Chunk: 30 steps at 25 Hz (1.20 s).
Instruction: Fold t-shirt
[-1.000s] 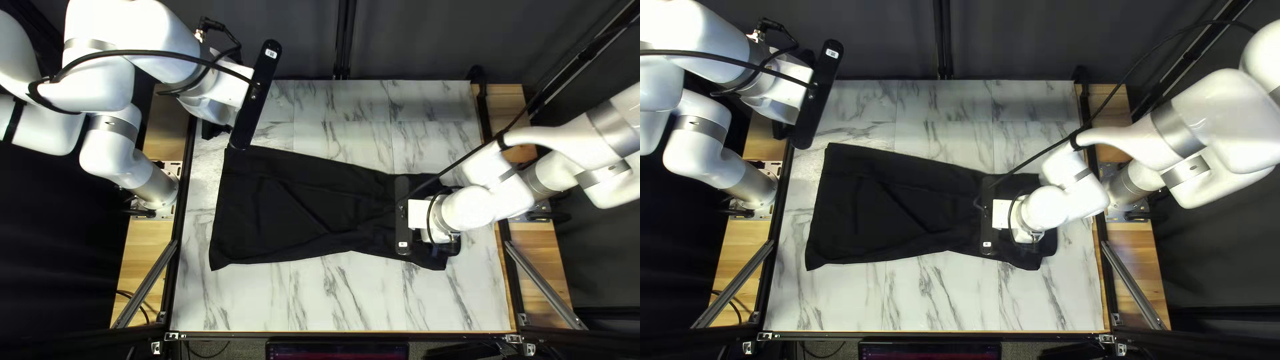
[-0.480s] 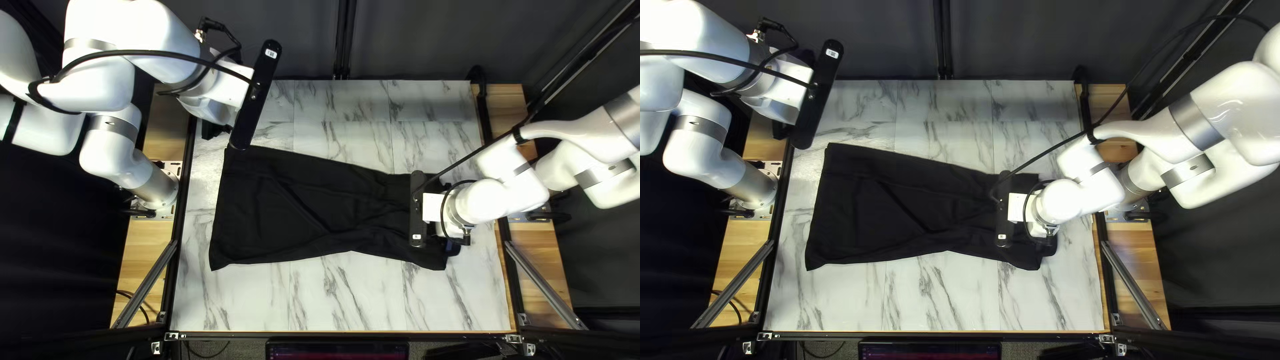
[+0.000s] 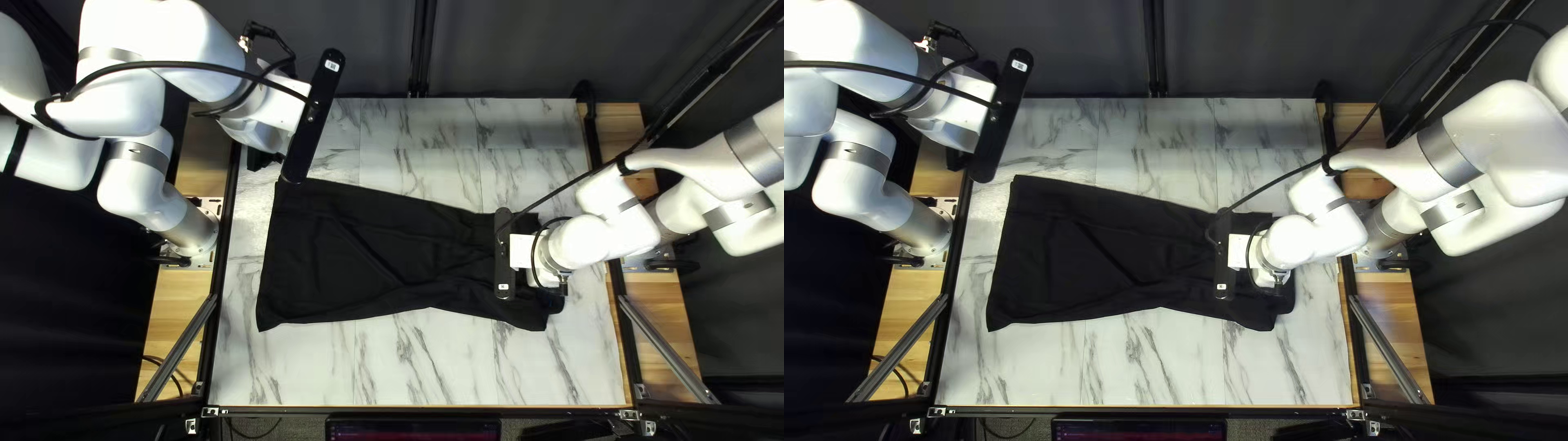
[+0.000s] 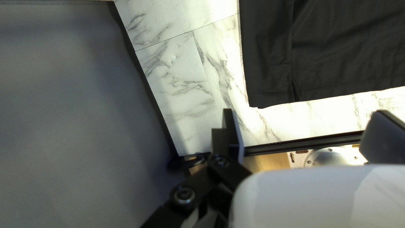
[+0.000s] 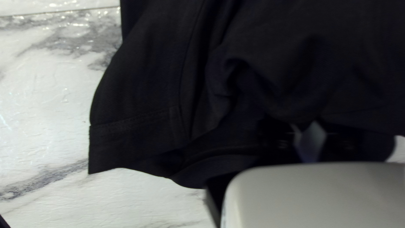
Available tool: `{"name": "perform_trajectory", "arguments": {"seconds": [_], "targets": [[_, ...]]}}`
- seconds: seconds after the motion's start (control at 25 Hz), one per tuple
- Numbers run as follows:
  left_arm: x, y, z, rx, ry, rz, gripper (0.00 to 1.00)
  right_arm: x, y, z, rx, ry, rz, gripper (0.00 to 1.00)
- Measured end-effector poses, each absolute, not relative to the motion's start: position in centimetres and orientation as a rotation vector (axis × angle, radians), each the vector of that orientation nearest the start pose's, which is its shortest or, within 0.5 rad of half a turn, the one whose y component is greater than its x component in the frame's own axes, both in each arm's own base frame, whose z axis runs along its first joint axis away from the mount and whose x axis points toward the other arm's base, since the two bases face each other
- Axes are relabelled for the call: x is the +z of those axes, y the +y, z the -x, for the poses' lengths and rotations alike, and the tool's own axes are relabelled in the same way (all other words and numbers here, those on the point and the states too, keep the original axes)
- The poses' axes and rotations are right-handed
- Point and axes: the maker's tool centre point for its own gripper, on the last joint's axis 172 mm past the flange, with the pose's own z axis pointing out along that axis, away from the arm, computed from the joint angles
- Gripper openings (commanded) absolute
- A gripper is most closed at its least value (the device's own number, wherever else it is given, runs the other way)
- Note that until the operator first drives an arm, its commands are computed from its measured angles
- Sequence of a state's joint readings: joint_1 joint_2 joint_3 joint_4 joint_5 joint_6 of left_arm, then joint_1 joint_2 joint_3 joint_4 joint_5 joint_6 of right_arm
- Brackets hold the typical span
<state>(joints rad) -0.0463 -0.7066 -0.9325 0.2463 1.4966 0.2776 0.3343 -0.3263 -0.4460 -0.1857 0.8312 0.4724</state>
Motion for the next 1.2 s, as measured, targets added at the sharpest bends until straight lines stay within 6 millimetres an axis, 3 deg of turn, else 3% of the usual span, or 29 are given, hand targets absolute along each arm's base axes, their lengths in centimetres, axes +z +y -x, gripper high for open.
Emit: {"name": "perform_trajectory", "arguments": {"seconds": [0.12,0.72,0.92,1.08,1.2], "targets": [[37.1,5.0,-30.8,-0.163,0.465,2.838,1.00,10.5,7.1,-31.7,-0.016,-0.006,3.328,0.00],[37.1,5.0,-30.8,-0.163,0.465,2.838,1.00,10.8,6.8,-32.1,-0.047,-0.039,3.346,0.00],[37.1,5.0,-30.8,-0.163,0.465,2.838,1.00,12.3,5.6,-32.4,-0.131,-0.208,3.385,0.00],[37.1,5.0,-30.8,-0.163,0.465,2.838,1.00,12.8,6.5,-32.3,-0.202,-0.482,3.450,0.00],[37.1,5.0,-30.8,-0.163,0.465,2.838,1.00,12.6,6.7,-32.1,-0.214,-0.576,3.471,0.00]]}}
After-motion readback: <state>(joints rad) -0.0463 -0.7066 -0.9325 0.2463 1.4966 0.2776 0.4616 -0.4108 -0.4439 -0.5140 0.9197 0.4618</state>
